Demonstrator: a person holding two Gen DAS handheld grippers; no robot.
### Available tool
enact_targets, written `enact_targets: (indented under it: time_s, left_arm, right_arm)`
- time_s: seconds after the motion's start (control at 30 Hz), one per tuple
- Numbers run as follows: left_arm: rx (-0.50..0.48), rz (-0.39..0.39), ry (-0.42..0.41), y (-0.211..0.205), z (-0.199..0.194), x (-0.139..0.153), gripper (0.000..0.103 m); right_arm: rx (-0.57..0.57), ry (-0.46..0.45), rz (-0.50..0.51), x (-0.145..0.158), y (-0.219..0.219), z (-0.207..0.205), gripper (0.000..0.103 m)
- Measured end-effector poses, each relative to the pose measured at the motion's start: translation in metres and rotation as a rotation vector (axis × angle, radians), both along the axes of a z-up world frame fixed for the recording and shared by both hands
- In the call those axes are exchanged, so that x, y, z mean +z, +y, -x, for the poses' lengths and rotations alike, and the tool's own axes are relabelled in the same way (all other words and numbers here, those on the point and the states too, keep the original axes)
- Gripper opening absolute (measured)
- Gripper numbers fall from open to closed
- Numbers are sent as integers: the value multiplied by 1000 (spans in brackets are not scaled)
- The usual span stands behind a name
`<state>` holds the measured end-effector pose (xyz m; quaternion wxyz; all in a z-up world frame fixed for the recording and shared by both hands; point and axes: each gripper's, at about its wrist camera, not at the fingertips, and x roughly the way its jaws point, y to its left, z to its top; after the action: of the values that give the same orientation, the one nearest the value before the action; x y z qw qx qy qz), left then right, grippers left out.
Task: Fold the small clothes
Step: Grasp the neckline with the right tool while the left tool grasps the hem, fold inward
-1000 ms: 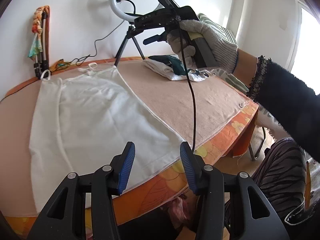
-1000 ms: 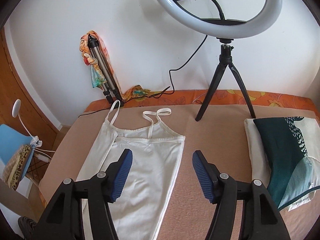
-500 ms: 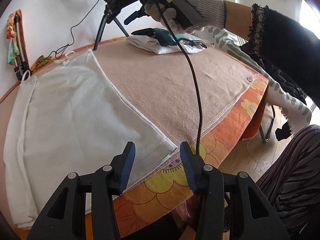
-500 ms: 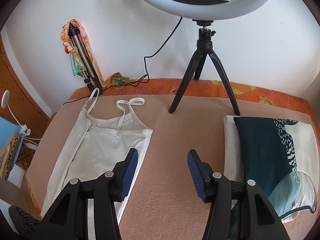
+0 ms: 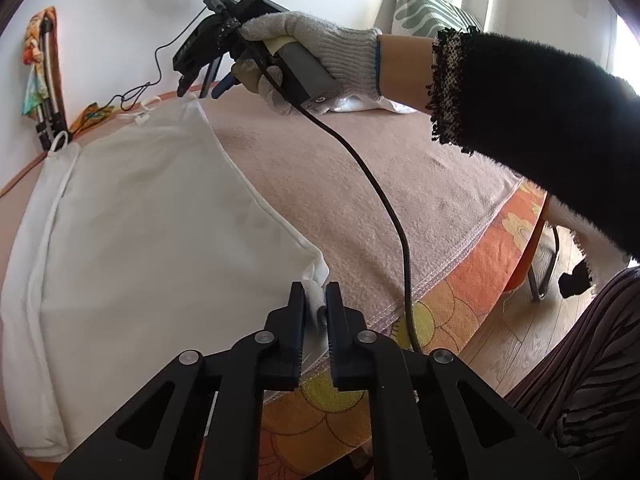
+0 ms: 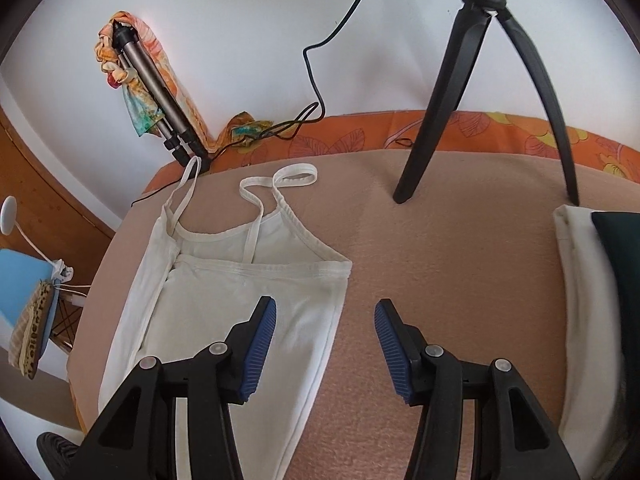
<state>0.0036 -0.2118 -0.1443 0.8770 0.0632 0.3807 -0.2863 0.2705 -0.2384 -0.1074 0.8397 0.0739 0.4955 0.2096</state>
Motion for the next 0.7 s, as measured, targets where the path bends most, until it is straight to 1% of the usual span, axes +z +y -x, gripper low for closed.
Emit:
enact_targets:
  time_s: [0.13,0.2,0.23,0.27,0.3,0.37,0.4,0.5,0.7]
  left_arm:
    - [22,84,24,11,-2,3,5]
    - [34,114,24,15,-3,6,5]
    - [38,127,24,17,-3,7,5]
    - [42,139,22,19,-2,9,5]
    - [47,153,17,20,-1,11,5]
    - [54,176,9,24,0,15,5]
    - [56,185,8,25,0,16,5]
    - [72,214,-1,32,3,20,5]
    - [116,277,-14,57,7,27,5]
  right_arm:
    - [5,24,20,-13,16,-10,53]
    - [5,40,41,-20,23,-13,39]
    - [-2,38,54,-22,24,-14,37]
    - [-10,28,61,-21,25,-14,30]
    - [-12,35,54,-20,25,-15,20]
    - [-31,39,56,-18,24,-16,9]
    - [-34,40,55,-16,24,-16,6]
    - [-34,22,82,-6,29,-14,3]
    - [-40,-25,215,21,59,-10,2]
